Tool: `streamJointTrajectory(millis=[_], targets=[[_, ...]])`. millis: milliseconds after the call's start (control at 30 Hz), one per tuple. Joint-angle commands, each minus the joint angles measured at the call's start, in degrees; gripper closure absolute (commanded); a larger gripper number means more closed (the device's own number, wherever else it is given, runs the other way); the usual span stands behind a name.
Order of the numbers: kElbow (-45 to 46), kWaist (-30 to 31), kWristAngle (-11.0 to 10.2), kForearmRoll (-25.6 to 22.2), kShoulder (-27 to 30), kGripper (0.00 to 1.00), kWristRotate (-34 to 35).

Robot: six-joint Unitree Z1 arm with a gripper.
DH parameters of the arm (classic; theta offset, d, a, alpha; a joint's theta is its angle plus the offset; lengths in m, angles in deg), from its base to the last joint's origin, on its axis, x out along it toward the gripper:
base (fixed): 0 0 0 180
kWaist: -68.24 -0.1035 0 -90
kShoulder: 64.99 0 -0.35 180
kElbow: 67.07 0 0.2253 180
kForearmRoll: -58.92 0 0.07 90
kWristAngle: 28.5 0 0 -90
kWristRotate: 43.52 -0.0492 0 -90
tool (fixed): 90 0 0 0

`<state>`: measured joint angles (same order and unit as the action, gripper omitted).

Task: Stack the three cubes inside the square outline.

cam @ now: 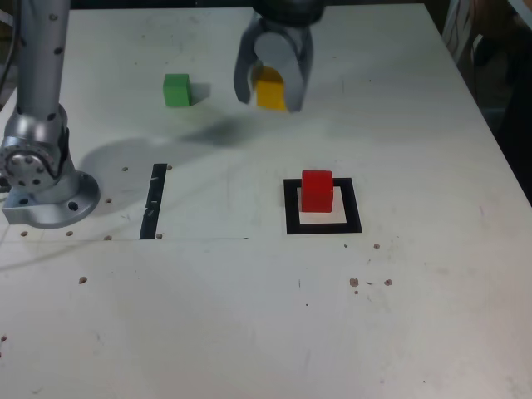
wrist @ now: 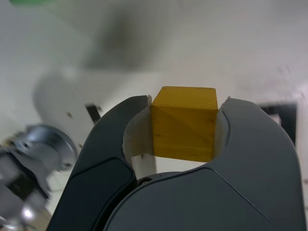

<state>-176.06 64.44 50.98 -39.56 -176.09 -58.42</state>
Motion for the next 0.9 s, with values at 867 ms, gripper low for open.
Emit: streamJointTrajectory(millis=[867], targets=[[-3.8, 11.9, 5.6, 4.1, -8.9, 0.7, 16.7]])
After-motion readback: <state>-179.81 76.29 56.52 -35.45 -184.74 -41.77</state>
